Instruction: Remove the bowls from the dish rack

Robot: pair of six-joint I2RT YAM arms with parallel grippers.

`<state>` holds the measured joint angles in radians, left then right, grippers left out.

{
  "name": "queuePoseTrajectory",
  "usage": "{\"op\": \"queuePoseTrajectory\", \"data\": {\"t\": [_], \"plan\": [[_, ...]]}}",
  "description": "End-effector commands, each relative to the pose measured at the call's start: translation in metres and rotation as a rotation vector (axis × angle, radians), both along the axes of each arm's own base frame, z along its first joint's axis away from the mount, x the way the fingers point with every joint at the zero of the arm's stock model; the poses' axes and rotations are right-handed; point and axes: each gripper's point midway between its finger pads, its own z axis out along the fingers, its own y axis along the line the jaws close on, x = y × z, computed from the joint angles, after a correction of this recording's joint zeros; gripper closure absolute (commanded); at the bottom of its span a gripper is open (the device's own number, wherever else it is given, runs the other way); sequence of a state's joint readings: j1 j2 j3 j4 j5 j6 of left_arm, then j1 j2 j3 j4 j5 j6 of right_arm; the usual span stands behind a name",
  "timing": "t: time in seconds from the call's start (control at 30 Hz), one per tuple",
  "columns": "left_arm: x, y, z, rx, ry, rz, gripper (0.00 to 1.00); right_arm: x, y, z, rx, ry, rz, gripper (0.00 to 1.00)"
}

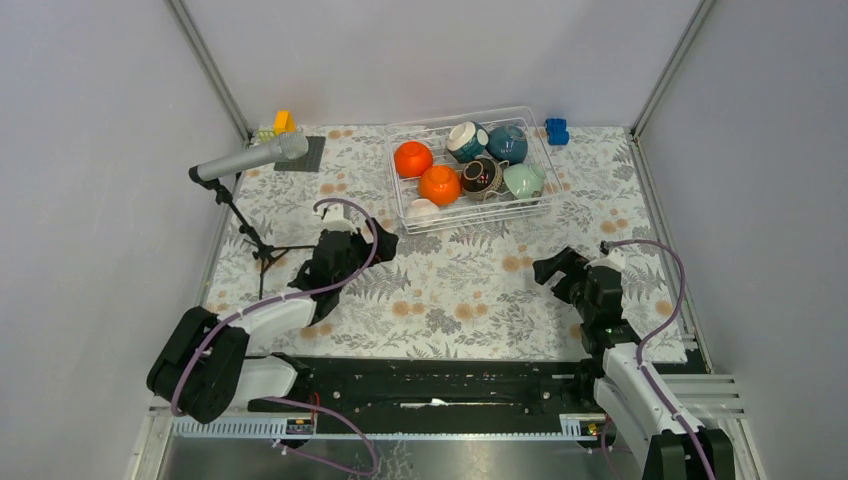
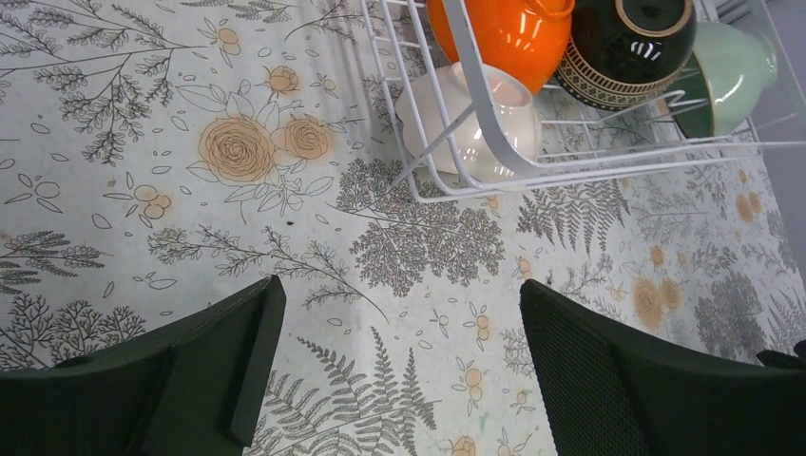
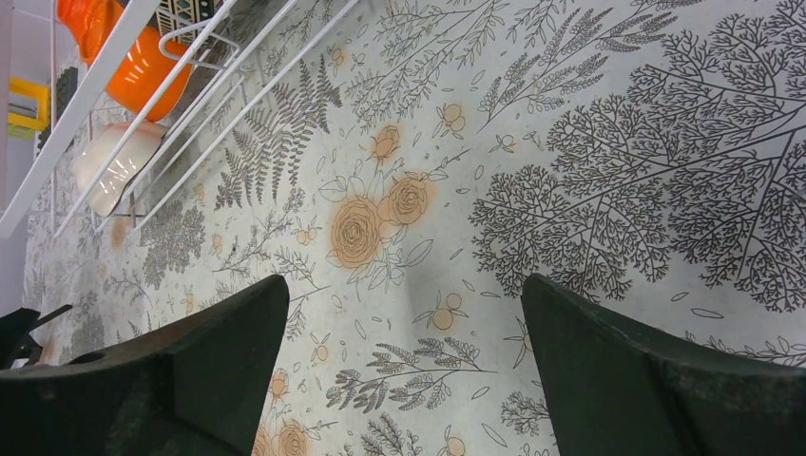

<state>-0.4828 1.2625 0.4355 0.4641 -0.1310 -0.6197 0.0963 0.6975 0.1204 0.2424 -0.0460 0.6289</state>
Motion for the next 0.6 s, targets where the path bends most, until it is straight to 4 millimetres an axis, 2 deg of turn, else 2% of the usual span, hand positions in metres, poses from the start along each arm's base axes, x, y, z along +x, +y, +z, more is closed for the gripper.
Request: {"op": "queuePoseTrajectory", "data": {"t": [0.0, 0.1, 0.23, 0.37, 0.47, 0.57], "plan": [[-0.004, -0.003, 0.035, -0.016, -0.168, -0.055, 0.01, 0.013, 0.003, 0.026, -0.005, -0.077, 0.012, 0.00], [-0.011, 0.000, 0.041, -0.011, -0.211, -0.068, 0.01, 0.013, 0.000, 0.026, -0.013, -0.076, -0.001, 0.00], [-0.015, 0.014, 0.051, -0.051, -0.244, 0.005, 0.01, 0.012, -0.003, 0.027, -0.001, -0.068, -0.028, 0.01], [-0.019, 0.031, 0.047, -0.082, -0.221, 0.100, 0.01, 0.010, 0.000, 0.033, 0.058, -0.046, -0.046, 0.01], [-0.024, 0.027, 0.050, -0.087, -0.255, 0.064, 0.01, 0.011, 0.005, 0.043, 0.032, -0.096, 0.012, 0.00], [-0.028, 0.016, 0.050, -0.087, -0.278, -0.015, 0.01, 0.012, 0.013, 0.050, 0.037, -0.088, 0.059, 0.00]]}}
